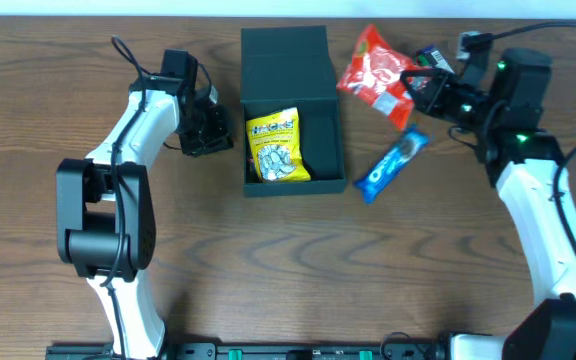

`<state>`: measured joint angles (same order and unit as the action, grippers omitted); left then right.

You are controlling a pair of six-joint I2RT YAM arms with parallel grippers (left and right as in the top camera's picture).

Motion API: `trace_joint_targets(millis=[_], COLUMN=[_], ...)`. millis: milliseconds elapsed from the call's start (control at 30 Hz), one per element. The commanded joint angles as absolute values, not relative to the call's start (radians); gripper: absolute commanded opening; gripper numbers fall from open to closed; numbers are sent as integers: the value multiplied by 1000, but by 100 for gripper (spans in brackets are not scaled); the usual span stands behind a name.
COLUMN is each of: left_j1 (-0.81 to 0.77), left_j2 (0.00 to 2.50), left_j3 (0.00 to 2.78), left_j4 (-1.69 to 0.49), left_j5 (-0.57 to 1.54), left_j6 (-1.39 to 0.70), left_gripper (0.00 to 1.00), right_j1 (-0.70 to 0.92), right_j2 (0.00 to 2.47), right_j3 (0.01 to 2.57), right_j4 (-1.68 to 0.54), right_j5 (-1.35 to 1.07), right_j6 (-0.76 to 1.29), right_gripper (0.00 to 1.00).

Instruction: Pack container

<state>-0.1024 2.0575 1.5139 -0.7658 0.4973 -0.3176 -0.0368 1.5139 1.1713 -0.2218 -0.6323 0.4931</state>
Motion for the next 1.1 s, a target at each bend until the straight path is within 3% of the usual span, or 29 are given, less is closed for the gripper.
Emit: trace_joint_targets(millis=[0, 300, 533, 667, 867, 1067], left_j1=[-96, -96, -96, -96, -93, -73], left_j2=[2073, 2073, 2073, 2073, 2073, 2073], left_j3=[1510, 1510, 1510, 1510, 1510, 1510], left_j4=[-775, -781, -780, -783, -785, -788], left_j5=[491, 491, 491, 491, 491, 509], left_j6=[-315, -315, -318, -319, -319, -319], left_gripper=[6, 6, 6, 6, 6, 6], right_j1=[-34, 102, 267, 307, 349, 442], right_j2=[1509, 1512, 1539, 1576, 1643, 1684], right_j3=[1178, 1178, 1159, 1100, 936, 897], right_j4=[-233, -233, -321, -177, 315, 352], right_j5=[-602, -635, -316, -322, -348, -287], right_j6=[516, 542, 1019, 1315, 1644, 1713], right_gripper=[1, 1, 1, 1, 1, 2])
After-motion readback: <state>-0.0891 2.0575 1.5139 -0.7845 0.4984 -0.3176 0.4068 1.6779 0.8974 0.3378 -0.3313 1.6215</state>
